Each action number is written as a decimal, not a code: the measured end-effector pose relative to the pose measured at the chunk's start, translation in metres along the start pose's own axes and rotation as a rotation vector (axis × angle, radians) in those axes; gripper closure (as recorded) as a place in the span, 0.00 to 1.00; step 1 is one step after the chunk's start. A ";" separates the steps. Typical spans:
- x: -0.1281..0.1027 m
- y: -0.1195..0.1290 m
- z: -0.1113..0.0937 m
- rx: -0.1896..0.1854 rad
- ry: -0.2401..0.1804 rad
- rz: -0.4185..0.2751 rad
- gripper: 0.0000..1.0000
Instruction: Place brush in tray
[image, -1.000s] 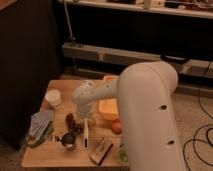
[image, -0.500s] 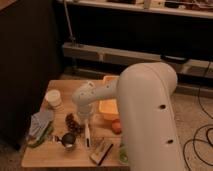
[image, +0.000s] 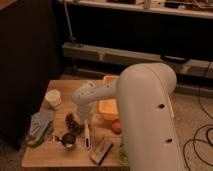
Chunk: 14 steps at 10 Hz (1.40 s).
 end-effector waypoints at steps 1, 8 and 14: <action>0.000 -0.001 -0.001 -0.002 0.002 0.004 1.00; -0.010 0.008 -0.102 0.039 -0.080 -0.048 1.00; -0.024 0.020 -0.158 0.090 -0.176 -0.109 1.00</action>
